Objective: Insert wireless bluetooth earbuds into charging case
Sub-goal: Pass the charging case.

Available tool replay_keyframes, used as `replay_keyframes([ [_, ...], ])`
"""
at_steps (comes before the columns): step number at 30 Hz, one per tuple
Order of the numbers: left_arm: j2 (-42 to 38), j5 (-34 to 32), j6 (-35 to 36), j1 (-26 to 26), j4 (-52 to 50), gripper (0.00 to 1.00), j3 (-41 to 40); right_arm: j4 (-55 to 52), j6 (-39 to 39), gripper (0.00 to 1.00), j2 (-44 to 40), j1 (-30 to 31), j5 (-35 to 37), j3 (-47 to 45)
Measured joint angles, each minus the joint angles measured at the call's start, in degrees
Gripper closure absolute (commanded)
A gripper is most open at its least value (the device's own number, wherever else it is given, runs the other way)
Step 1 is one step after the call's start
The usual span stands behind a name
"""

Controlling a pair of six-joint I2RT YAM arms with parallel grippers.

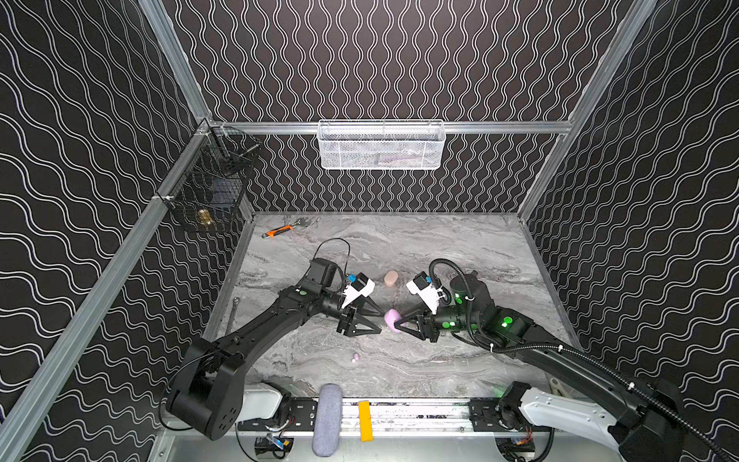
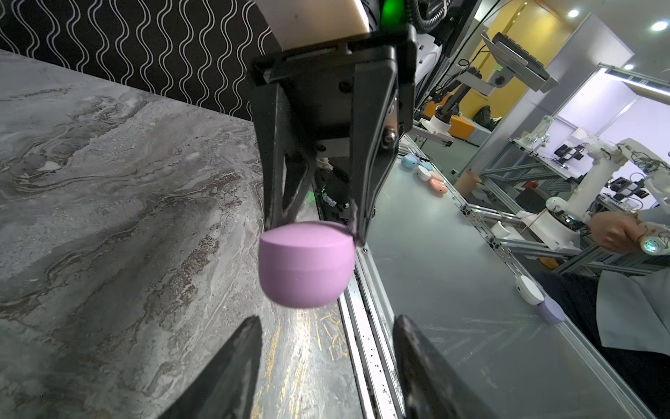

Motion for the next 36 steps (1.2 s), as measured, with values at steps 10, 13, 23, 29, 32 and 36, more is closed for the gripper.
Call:
replay_keyframes([
  [10, 0.1, -0.7, 1.4, -0.6, -2.0, 0.4, 0.1, 0.1, -0.6, 0.72, 1.5, 0.0, -1.5, 0.2],
  [13, 0.1, -0.8, 1.4, -0.6, -2.0, 0.4, 0.1, 1.1, -0.6, 0.72, 2.0, 0.0, -1.9, 0.3],
  [23, -0.9, -0.9, 1.4, -0.7, -2.0, 0.42, 0.1, 6.8, 0.3, 0.72, 3.7, 0.0, -3.8, 0.1],
  [29, -1.8, -1.5, -0.3, -0.7, -0.9, 0.46, -0.7, 9.7, 1.7, 0.73, 4.0, 0.0, -4.9, -1.1],
  [32, -1.8, -1.7, -0.4, -0.7, -0.2, 0.48, -0.7, 10.6, 2.3, 0.73, 4.0, 0.0, -5.0, -1.3],
  [36, -1.9, -1.8, -1.6, -0.7, 0.7, 0.48, -0.9, 12.0, 2.9, 0.73, 4.4, 0.0, -5.4, -1.6],
])
